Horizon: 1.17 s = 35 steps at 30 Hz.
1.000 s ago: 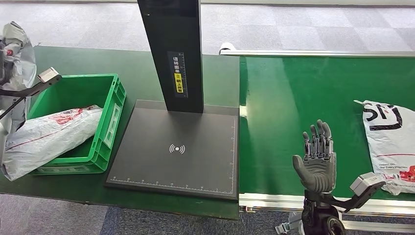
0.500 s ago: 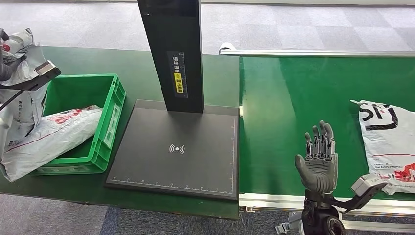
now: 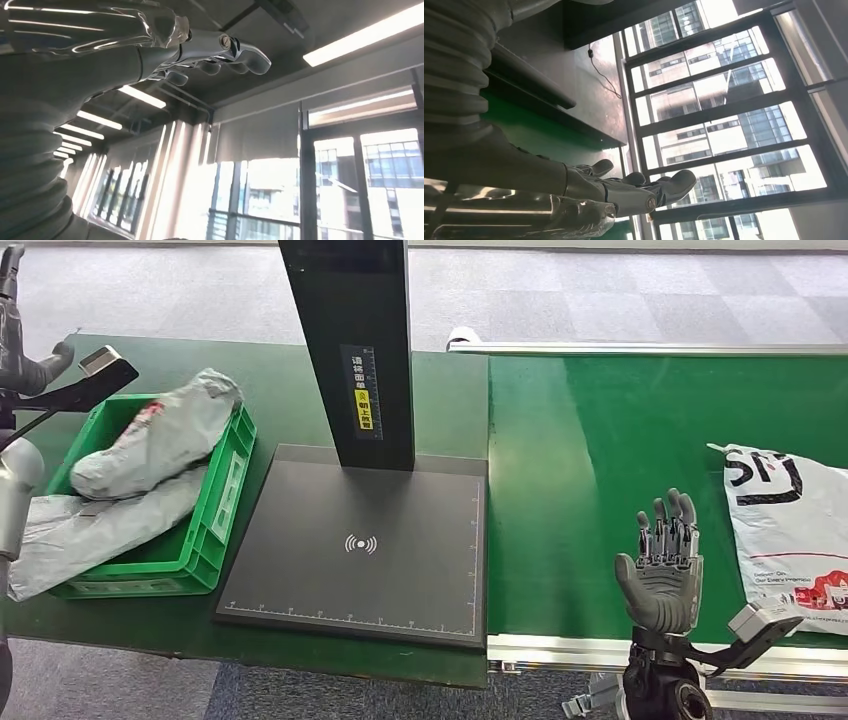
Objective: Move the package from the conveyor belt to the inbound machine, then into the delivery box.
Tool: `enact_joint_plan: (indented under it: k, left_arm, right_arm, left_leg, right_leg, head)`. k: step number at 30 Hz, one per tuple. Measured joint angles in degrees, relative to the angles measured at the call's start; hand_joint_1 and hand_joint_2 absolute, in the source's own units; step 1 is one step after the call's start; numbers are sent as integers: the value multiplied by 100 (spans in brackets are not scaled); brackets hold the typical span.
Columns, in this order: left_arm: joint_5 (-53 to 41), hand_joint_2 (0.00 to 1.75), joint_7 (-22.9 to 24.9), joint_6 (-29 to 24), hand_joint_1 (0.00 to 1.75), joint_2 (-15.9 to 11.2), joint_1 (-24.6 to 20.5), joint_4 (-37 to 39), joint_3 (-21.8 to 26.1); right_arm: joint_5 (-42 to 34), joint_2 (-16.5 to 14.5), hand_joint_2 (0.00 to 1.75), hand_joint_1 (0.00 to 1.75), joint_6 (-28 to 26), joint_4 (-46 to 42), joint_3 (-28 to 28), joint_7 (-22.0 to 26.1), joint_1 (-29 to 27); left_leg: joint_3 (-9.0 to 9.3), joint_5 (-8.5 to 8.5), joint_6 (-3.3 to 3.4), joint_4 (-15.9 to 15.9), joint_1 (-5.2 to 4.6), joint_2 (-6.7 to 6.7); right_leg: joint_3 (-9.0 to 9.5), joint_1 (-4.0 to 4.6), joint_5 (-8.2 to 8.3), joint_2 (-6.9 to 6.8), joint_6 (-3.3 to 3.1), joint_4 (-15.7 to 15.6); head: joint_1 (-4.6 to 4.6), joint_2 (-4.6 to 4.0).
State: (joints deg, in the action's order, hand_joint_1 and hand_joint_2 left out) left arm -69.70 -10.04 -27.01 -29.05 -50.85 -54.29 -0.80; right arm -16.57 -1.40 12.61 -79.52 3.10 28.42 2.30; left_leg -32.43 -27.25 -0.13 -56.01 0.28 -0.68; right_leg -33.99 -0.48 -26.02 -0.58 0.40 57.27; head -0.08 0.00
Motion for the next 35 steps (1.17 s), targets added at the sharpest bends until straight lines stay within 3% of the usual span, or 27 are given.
enact_joint_plan:
  k: [3,6,11,14,21,24,28,32,35]
  left_arm:
    - [906,175,-277,236,0,78,268,-251,-1]
    - [2153,175,-834,582,0,264,822,-709,51]
    - [4557,175,-1796,1720,0,1020,2205,-1907,74]
    - [4861,175,-1849,1824,0,1315,2669,-2385,22]
    - [5027,175,-1840,1942,0,1503,2915,-2826,15]
    - [5751,175,-2011,2643,0,1681,3068,-2989,28]
    - [6785,175,-2188,3756,0,2280,3600,-3294,-152]
    - [6482,175,-2290,3464,0,2903,4045,-3116,-782]
    - [6523,175,-2378,3286,0,3230,4118,-2616,-1153]
  right_arm:
    - [-34,57,175,0,-26,4,-45,10,-29]
    - [-37,83,175,0,-34,-2,-56,17,-92]
    - [-37,125,175,0,-45,-36,-56,20,-192]
    - [-38,145,175,0,-46,-46,-55,21,-225]
    - [-38,171,175,0,-46,-50,-54,21,-234]
    - [-17,171,175,0,-47,-56,-54,20,-243]
    - [327,115,175,0,-73,-168,-68,-32,-321]
    - [815,-66,175,0,67,-249,-200,-107,-422]
    - [1070,-227,175,0,84,-171,-368,-129,-430]
  left_leg:
    - [0,-1,0,0,-2,-1]
    - [1,-3,-1,0,-6,0]
    - [0,-10,0,0,-12,-8]
    - [1,-14,1,-1,-12,-14]
    - [5,-12,0,0,-4,-6]
    - [5,-12,0,0,-4,-6]
    - [5,-18,5,0,-10,-5]
    - [4,-29,13,0,-14,-5]
    - [6,-30,14,0,-13,-4]
  right_leg:
    - [0,-2,0,1,0,0]
    - [-1,-6,-1,1,1,-3]
    - [1,-12,-4,8,6,-7]
    - [0,-12,-3,17,6,-9]
    - [2,-4,-1,16,3,-6]
    - [4,-5,-1,16,3,-6]
    - [5,-11,-4,16,7,-10]
    - [9,-16,-8,15,13,-17]
    - [11,-16,-8,15,14,-18]
  head:
    - [0,0]
    - [-1,0]
    - [2,0]
    - [2,0]
    - [-1,0]
    - [-2,0]
    - [0,0]
    - [-1,0]
    - [-1,0]
